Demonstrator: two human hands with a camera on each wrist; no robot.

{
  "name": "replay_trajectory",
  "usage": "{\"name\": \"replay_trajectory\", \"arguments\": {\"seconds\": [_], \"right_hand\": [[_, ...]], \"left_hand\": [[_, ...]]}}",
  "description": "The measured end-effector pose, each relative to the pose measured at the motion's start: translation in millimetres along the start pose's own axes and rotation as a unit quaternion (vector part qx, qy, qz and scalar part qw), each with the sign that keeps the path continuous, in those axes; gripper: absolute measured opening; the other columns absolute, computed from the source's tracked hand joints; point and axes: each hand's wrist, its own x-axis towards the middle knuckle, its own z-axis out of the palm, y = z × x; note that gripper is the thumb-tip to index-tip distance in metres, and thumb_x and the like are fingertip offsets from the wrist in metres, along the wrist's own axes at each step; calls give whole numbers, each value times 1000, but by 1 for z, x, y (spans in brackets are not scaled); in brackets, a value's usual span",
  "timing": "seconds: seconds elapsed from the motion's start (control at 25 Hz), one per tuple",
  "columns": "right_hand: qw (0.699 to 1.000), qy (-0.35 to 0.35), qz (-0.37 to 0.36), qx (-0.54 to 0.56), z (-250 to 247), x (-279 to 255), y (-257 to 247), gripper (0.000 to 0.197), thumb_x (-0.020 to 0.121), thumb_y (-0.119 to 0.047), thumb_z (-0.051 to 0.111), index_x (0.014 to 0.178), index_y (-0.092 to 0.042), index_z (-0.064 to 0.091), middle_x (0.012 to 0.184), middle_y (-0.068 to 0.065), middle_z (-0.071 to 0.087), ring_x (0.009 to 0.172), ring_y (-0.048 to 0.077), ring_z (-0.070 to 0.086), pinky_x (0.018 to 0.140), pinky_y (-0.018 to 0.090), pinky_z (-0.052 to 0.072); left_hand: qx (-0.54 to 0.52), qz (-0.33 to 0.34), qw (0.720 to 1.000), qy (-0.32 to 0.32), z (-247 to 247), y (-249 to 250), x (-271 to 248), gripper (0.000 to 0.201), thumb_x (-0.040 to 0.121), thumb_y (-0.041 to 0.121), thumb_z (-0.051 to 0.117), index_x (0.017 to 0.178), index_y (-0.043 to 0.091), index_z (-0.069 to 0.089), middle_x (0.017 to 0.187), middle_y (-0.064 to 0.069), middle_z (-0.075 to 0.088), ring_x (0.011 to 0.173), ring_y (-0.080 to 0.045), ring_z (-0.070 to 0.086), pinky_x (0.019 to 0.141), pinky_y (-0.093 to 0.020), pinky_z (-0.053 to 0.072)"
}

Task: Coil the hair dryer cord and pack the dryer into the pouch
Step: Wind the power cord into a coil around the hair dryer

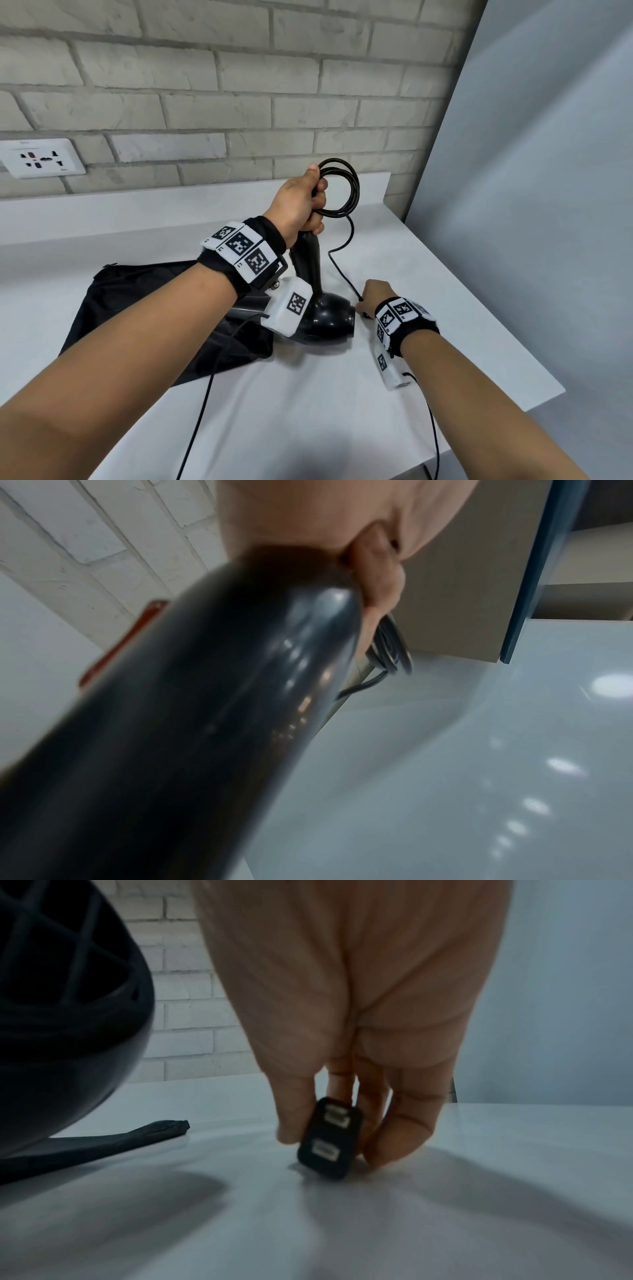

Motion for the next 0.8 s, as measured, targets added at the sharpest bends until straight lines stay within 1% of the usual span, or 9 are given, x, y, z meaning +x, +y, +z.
{"name": "replay_trajectory", "arguments": {"seconds": [0.08,0.16,0.28,0.32,0.4,0.52,0.56,0.68,0.8], "right_hand": [[998,-26,8,-52,2,1,-2,12,83,-8,55,74,-6,47,94,9,61,99,28,58,71,27,49],[995,-43,6,-84,1,4,-2,6,87,-9,53,84,-3,54,121,15,59,114,29,56,93,30,45],[995,45,-12,86,-11,7,1,18,88,-3,47,101,2,59,117,22,60,107,34,59,88,35,48],[975,96,-17,199,-18,4,-1,19,86,1,47,101,0,59,109,24,62,95,34,64,77,33,52],[887,207,-52,409,-38,-5,-9,20,80,9,51,87,-9,57,88,18,60,65,20,66,57,23,52],[722,315,-164,594,-78,-25,-28,35,75,12,59,75,-22,53,76,3,55,60,9,60,69,31,54],[688,324,-205,616,-90,-31,-35,38,76,13,59,77,-25,53,77,0,56,60,3,59,71,29,53],[642,328,-294,628,-113,-51,-54,38,75,14,58,82,-23,57,69,-14,63,61,-2,60,69,14,52],[606,360,-316,634,-117,-64,-56,30,73,10,60,84,-18,57,71,-4,59,66,9,61,69,16,53]], "left_hand": [[0,-4,1000,0,-2,-2,-1,42,100,41,22,67,19,36,40,10,24,25,-7,14,39,-14,26],[-1,-7,1000,3,-4,-4,-1,42,100,42,22,67,19,36,40,10,24,25,-7,14,39,-15,25],[-9,-5,1000,14,-5,-3,1,42,100,42,21,69,19,37,39,11,25,25,-7,13,39,-15,24],[-13,-4,1000,21,-5,-2,1,42,100,42,21,69,18,37,38,11,25,25,-6,13,40,-15,23],[-27,0,999,40,-4,0,4,42,100,42,21,71,18,38,37,11,25,25,-6,13,42,-18,20],[-42,-1,997,67,3,-1,9,41,100,38,22,69,18,37,35,12,25,25,-5,12,42,-17,16],[-48,-8,996,74,6,-2,11,41,101,37,22,68,18,37,33,12,25,24,-4,12,41,-14,15],[-49,2,996,70,10,-6,14,40,101,36,21,70,16,38,33,12,25,24,-3,13,39,-7,16],[-47,22,996,76,9,-4,17,40,101,35,22,73,15,41,34,12,26,25,-4,13,40,-10,17]]}}
